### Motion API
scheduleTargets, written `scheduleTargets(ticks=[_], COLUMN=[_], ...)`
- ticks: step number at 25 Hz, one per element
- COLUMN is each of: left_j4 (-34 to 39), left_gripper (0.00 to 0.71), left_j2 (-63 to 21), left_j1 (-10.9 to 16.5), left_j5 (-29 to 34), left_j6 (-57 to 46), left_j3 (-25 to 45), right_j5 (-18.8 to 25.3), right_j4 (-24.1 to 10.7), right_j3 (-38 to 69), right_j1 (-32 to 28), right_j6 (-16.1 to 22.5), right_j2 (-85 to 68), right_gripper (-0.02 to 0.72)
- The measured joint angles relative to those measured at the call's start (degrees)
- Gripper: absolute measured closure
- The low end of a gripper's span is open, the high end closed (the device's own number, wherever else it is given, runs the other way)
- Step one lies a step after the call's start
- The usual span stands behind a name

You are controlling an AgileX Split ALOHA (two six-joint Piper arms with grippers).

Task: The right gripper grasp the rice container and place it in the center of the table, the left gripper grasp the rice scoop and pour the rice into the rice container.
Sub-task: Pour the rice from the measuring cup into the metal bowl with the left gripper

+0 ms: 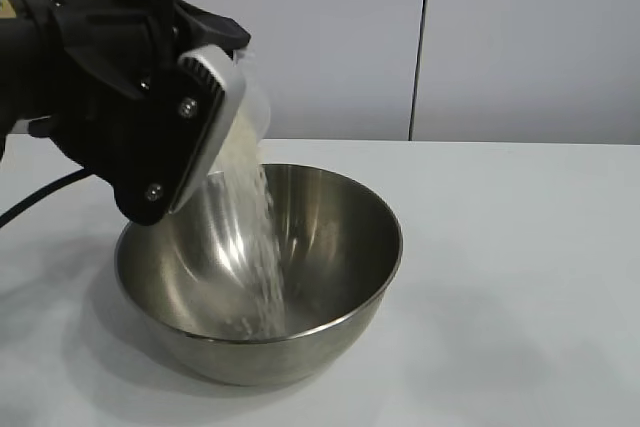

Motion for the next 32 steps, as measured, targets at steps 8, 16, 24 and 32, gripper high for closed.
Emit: scheduleTargets(ticks=[8,16,24,32], left_j4=[-5.7,-6.3,-10.6,-24.2], left_gripper=[0.701,0.701,0.701,0.701], left_j2=[0.5,0.5,0.5,-1.0], left_j1=[0.0,0.0,0.0,2.7], left_j5=[-1.5,-1.6,-13.8,-21.2], left_j6=[13.2,14.4,-17.5,-65.2], left_j3=[-0.7,-0.7,-0.7,-0.4], right_j5=[0.0,0.0,0.0,0.0], right_j4=[0.0,0.0,0.0,0.0], right_j3=[0.0,0.0,0.0,0.0], right_j1=[0.0,0.0,0.0,0.0], right_j6=[0.0,0.0,0.0,0.0], right_j2=[0.0,0.0,0.0,0.0], right_gripper=[0.386,0.386,0.386,0.386])
